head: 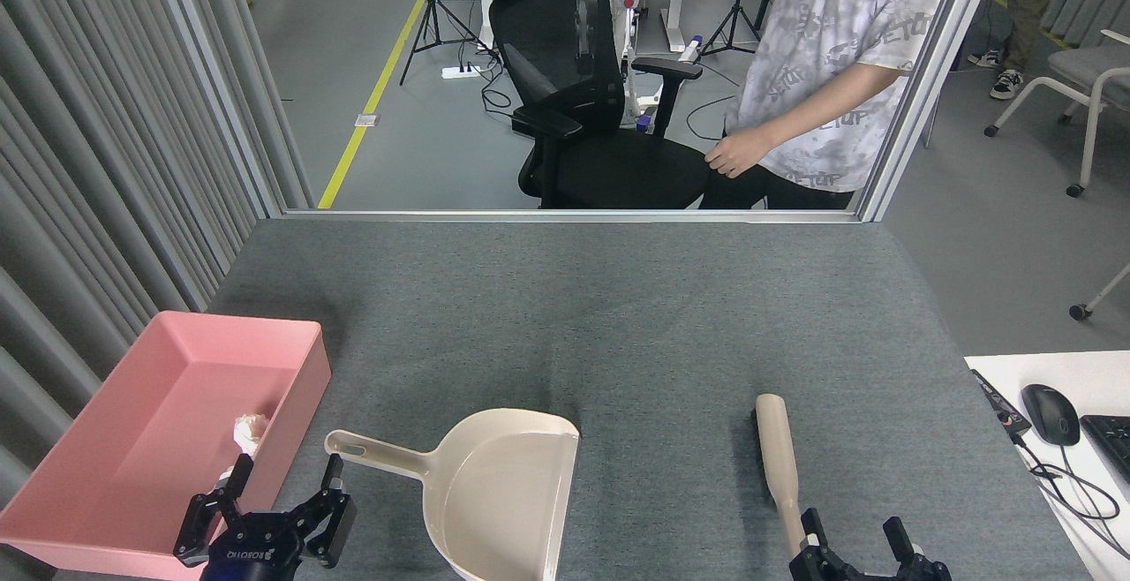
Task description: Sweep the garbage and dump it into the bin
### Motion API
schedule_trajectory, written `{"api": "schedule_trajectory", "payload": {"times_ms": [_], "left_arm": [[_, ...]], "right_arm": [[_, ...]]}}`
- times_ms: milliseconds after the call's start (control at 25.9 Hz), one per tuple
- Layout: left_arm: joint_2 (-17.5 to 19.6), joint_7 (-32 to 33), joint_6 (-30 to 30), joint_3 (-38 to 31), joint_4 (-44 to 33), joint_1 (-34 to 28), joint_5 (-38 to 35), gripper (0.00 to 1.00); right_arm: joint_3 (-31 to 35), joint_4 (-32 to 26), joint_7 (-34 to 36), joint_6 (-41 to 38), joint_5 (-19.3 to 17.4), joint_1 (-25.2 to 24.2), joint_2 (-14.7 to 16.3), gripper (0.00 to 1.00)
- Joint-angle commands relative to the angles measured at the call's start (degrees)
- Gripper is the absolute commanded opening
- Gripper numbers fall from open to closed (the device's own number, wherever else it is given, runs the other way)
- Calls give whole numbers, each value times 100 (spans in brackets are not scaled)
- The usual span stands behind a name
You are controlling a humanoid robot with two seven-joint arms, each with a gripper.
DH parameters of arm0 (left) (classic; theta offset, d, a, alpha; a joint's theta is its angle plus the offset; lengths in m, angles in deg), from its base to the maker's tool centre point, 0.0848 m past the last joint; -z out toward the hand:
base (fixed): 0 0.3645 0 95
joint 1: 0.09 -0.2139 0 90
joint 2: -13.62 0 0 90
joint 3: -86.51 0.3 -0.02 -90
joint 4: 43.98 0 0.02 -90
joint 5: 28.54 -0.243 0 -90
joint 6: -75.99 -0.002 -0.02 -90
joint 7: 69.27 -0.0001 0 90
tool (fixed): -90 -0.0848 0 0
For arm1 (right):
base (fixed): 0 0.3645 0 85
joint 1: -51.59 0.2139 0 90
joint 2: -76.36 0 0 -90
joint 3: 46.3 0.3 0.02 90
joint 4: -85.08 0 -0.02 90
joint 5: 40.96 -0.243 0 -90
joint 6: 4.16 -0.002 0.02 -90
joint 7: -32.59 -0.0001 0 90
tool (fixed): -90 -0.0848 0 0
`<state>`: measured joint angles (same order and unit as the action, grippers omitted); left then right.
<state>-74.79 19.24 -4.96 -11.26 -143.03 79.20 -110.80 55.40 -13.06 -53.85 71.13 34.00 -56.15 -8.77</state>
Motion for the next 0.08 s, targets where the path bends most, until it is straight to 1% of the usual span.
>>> {"api": "schedule_trajectory", "payload": {"times_ms": [0, 39], "left_arm": [[-1, -36, 0, 3, 0, -11, -9, 99], [-1, -44, -9, 3, 0, -11, -9, 99]], "right_arm": [[-2, -12, -163, 126, 36, 16, -12, 100], [-19, -30, -259, 152, 36, 60, -47, 100]]}}
